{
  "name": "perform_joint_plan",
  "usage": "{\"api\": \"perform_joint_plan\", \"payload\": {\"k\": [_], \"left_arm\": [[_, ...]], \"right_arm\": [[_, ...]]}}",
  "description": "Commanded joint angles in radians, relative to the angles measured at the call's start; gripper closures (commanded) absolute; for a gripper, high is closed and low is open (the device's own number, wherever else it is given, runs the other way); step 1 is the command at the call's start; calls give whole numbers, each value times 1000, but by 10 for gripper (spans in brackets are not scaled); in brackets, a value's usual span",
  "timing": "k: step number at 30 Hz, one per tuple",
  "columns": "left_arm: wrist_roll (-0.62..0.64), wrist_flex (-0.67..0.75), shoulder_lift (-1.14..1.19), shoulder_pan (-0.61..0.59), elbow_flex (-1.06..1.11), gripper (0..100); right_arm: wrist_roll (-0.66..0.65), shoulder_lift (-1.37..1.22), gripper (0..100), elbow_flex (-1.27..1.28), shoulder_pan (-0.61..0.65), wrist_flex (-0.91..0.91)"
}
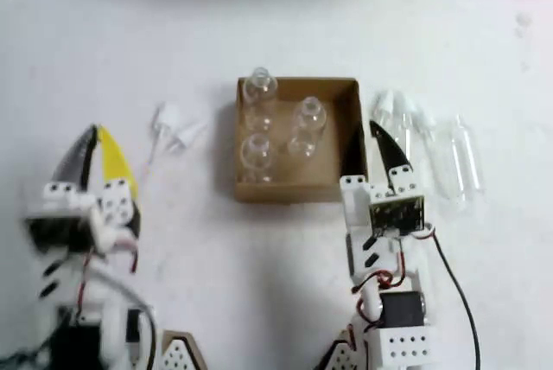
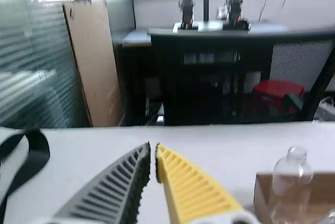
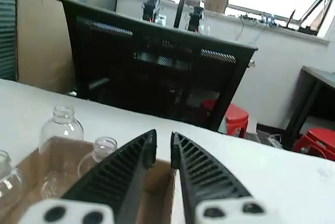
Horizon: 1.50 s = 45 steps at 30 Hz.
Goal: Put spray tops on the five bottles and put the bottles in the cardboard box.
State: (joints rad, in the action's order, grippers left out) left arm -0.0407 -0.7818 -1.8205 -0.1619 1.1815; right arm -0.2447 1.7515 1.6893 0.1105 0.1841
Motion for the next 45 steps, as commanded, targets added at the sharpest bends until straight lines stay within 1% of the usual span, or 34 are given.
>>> {"api": "perform_joint_plan", "payload": {"k": [1, 5, 8, 10, 13, 15, 19, 26, 31, 45], "left_arm": [[-5, -46, -7, 79, -362, 979], [-3, -55, -7, 185, -594, 979], [-2, -55, -7, 257, -695, 959], [34, -55, -7, 295, -750, 939], [153, -57, -7, 300, -825, 930], [209, -84, -7, 300, -861, 928], [267, -160, -7, 300, -908, 928], [362, -209, -4, 300, -1005, 926], [373, -210, -1, 300, -996, 864], [374, -247, -7, 300, -1002, 871]], "right_arm": [[-8, 13, 964, 5, -65, 50], [-8, 13, 964, 5, -84, 101], [-8, 13, 964, 5, -82, 127], [-8, 13, 964, 5, -81, 131], [-8, 13, 964, 5, -76, 145], [-8, 13, 964, 5, -76, 150], [-8, 13, 964, 5, -79, 150], [-11, 12, 964, 5, -82, 150], [-14, 12, 964, 5, -82, 150], [-14, 5, 964, 5, -82, 151]]}}
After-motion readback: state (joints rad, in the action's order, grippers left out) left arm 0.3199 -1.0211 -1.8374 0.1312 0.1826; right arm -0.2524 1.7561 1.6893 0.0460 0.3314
